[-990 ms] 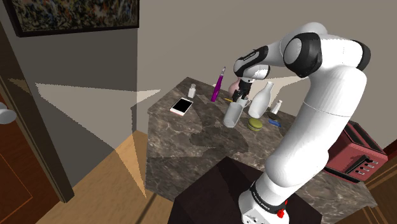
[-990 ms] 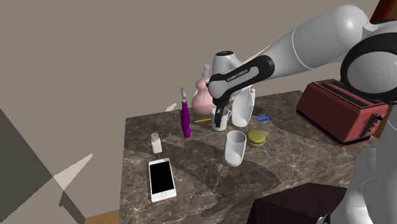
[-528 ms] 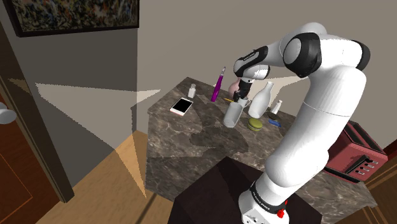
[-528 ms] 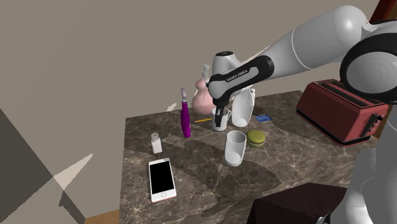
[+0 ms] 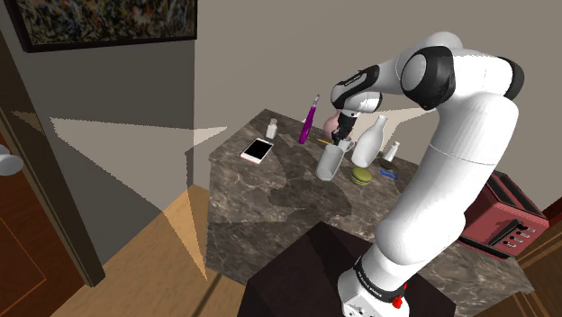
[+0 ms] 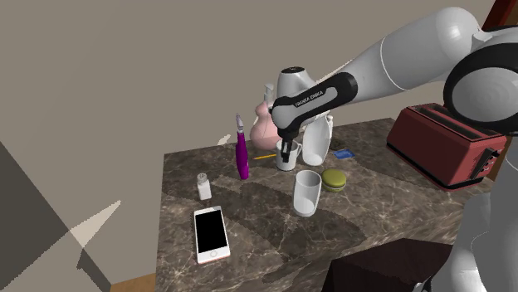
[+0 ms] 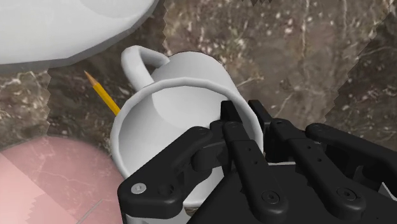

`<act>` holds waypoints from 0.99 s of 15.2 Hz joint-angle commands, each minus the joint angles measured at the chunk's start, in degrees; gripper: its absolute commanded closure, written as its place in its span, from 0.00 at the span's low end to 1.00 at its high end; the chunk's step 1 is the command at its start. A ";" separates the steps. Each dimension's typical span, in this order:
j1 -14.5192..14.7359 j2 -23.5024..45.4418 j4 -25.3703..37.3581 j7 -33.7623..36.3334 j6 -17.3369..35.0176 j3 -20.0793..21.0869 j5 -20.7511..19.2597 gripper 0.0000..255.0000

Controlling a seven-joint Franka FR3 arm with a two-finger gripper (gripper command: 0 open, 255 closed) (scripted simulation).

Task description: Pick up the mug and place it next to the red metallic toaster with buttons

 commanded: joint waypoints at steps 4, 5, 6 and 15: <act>0.21 -1.33 0.90 0.46 -2.08 -0.21 -0.79 1.00; 0.28 -1.75 1.22 0.60 -2.78 -0.27 -1.04 1.00; 0.34 -2.17 1.56 0.74 -3.49 -0.32 -1.28 1.00; 0.75 -5.36 5.14 1.72 -9.93 -0.58 -3.05 1.00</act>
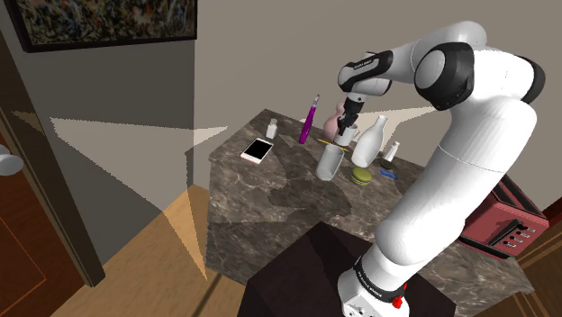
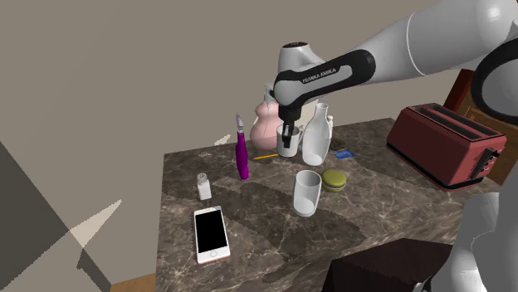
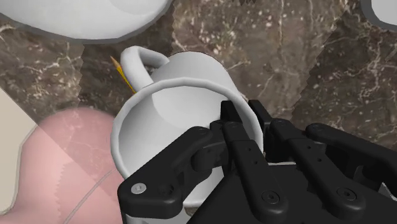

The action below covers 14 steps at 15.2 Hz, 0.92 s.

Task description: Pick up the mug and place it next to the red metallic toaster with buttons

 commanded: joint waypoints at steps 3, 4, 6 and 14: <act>0.15 -1.24 1.86 0.36 -2.98 -0.04 -0.65 1.00; 0.18 -1.50 2.36 0.42 -3.71 -0.05 -0.78 1.00; 0.23 -1.98 3.39 0.53 -5.18 -0.05 -1.01 1.00; 0.38 -3.38 8.08 0.77 -11.11 -0.03 -1.65 1.00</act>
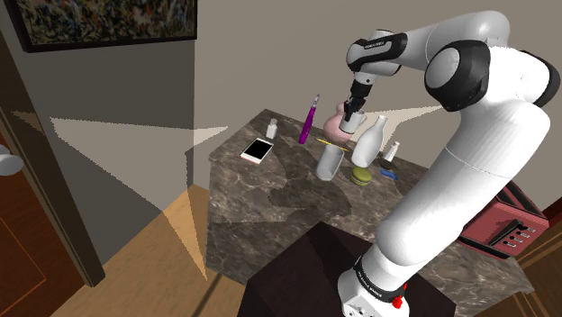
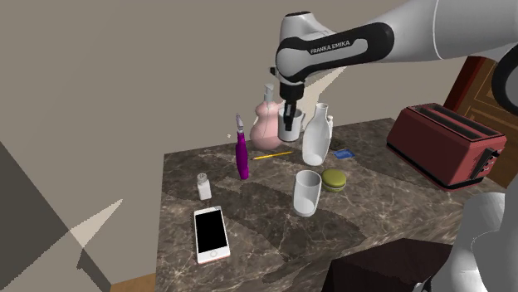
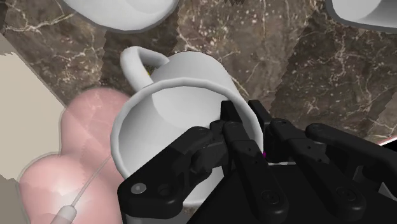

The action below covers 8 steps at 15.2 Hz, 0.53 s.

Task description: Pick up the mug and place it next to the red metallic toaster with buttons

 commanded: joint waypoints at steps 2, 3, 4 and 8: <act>-0.03 -0.14 2.24 -0.12 -2.38 -0.03 -0.03 1.00; -0.02 -0.23 2.92 -0.13 -3.13 -0.03 -0.07 1.00; -0.01 -0.31 3.61 -0.13 -3.89 -0.02 -0.09 1.00; 0.00 -0.46 6.52 -0.22 -6.93 -0.02 -0.14 1.00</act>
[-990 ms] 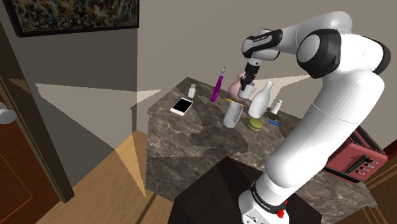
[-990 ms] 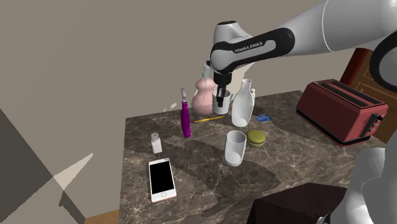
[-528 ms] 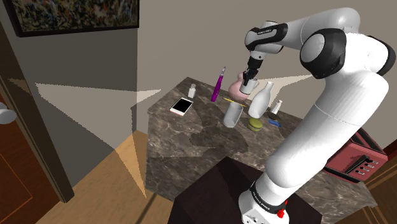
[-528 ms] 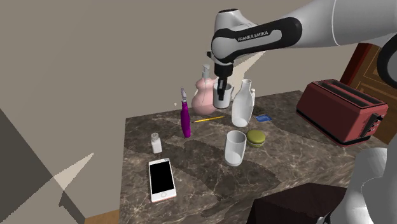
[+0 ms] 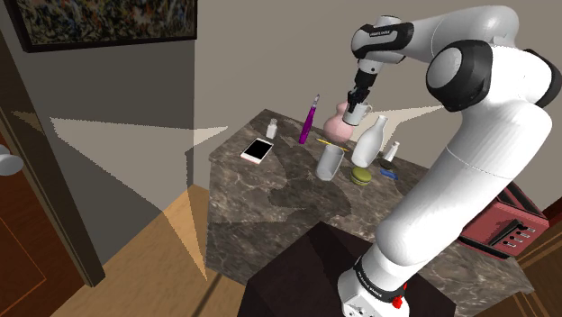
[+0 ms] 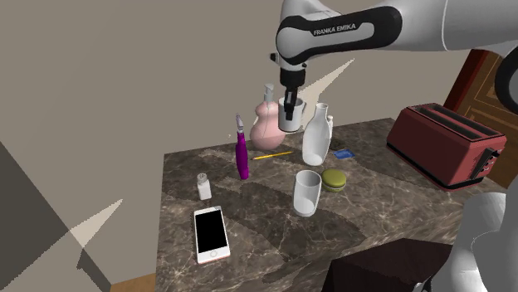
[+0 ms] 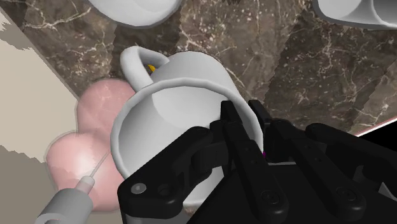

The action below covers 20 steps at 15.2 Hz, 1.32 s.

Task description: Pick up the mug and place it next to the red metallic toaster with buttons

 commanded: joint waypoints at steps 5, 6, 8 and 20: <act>-0.09 0.15 4.98 -0.35 -4.84 -0.08 0.12 1.00; -0.11 0.22 5.83 -0.41 -5.62 -0.09 0.16 1.00; -0.15 0.41 7.59 -0.54 -7.21 -0.12 0.26 1.00; -2.01 -0.75 12.58 -4.26 -13.08 -1.78 -0.07 1.00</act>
